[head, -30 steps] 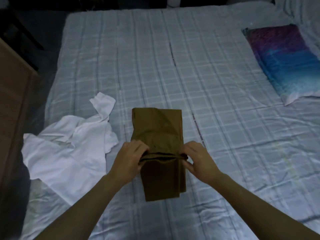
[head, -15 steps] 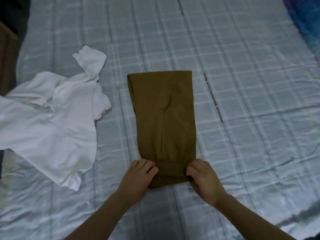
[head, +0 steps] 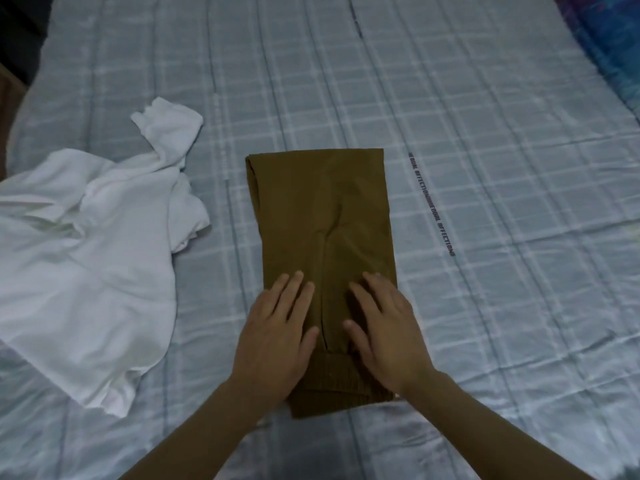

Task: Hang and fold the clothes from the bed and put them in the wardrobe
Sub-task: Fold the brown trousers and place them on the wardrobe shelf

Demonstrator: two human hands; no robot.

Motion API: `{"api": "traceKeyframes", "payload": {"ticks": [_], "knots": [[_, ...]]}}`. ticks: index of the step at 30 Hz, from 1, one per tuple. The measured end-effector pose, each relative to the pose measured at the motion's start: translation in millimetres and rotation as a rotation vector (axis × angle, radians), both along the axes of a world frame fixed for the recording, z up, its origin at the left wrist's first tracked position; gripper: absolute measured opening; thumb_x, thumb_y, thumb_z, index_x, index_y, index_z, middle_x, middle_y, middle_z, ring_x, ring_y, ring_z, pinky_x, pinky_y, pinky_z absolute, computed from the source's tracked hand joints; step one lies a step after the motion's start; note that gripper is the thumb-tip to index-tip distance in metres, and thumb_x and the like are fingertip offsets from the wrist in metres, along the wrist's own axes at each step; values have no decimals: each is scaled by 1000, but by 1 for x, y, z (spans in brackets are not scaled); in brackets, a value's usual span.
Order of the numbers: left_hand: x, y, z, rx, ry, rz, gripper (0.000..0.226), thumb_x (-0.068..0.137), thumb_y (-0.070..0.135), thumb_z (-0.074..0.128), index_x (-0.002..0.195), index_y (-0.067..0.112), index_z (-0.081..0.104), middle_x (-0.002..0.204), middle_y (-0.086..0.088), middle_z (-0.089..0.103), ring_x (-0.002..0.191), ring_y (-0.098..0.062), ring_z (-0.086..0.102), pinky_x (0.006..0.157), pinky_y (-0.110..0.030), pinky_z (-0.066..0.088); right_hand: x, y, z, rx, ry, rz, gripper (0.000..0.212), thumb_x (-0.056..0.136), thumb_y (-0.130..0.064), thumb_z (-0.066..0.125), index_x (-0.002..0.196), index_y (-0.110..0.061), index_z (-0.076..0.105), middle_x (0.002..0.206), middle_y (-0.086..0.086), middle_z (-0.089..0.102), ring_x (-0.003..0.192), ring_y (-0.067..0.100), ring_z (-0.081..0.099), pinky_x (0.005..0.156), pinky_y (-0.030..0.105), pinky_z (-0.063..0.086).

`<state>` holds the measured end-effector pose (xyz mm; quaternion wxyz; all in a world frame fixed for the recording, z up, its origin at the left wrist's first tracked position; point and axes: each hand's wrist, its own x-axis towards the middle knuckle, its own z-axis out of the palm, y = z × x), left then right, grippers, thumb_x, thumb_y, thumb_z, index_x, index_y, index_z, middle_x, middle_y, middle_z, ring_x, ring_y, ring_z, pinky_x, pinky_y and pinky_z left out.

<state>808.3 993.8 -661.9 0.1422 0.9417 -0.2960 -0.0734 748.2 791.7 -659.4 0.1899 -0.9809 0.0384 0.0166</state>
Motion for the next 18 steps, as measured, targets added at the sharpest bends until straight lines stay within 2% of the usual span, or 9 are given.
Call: {"api": "traceKeyframes", "payload": {"ticks": [2, 4, 6, 10, 12, 15, 16, 18], "knots": [[15, -15, -12, 119, 19, 6, 65, 100, 51, 31, 155, 18, 27, 164, -5, 19, 151, -25, 19, 120, -49, 25, 23, 4, -11, -29, 71, 27, 63, 101, -53, 28, 153, -18, 31, 163, 8, 21, 151, 26, 14, 122, 45, 19], [22, -17, -30, 203, 44, -25, 67, 100, 56, 22, 157, 22, 21, 165, -3, 13, 152, -24, 13, 121, -52, 20, 34, -1, -28, -83, 137, 78, 68, 100, -58, 18, 157, -21, 18, 166, 5, 7, 153, 23, 1, 123, 48, 13], [24, -9, -45, 226, 71, -17, 68, 99, 61, 17, 158, 27, 19, 166, -2, 11, 153, -24, 11, 121, -52, 15, 36, -12, -45, -154, 192, 92, 72, 98, -64, 11, 158, -23, 8, 166, 3, -1, 153, 22, -5, 122, 51, 13], [30, 3, -52, 243, 90, 81, 71, 98, 65, 17, 158, 27, 15, 166, -3, 8, 153, -22, 5, 120, -54, 12, 36, -29, -54, -201, 247, 10, 78, 95, -70, 10, 158, -26, -5, 165, 4, -9, 152, 20, -13, 123, 47, 1], [40, 2, -45, 247, 78, 97, 71, 98, 64, 19, 157, 24, 23, 164, -5, 18, 152, -24, 12, 119, -55, 15, 42, -31, -48, -200, 248, -8, 78, 96, -68, 11, 158, -23, 0, 166, 6, -5, 152, 22, -8, 123, 47, 2], [70, -5, -29, 134, 39, 126, 62, 100, 53, 28, 141, 12, 51, 145, -13, 50, 139, -31, 39, 112, -56, 33, 69, -34, -30, -151, 116, -66, 65, 101, -54, 29, 152, -14, 32, 161, 12, 26, 149, 28, 22, 122, 46, 18], [80, -8, -25, 88, 11, 122, 58, 100, 50, 31, 135, 9, 55, 138, -14, 55, 133, -31, 44, 109, -55, 37, 79, -34, -25, -128, 69, -69, 61, 101, -49, 34, 149, -13, 37, 158, 12, 30, 147, 29, 26, 121, 45, 22], [101, -21, -19, 57, -24, 96, 54, 100, 45, 34, 134, 9, 55, 136, -13, 56, 131, -31, 46, 108, -53, 39, 102, -30, -20, -106, 32, -27, 59, 101, -45, 37, 150, -12, 35, 160, 11, 28, 148, 28, 23, 121, 44, 21]]}}
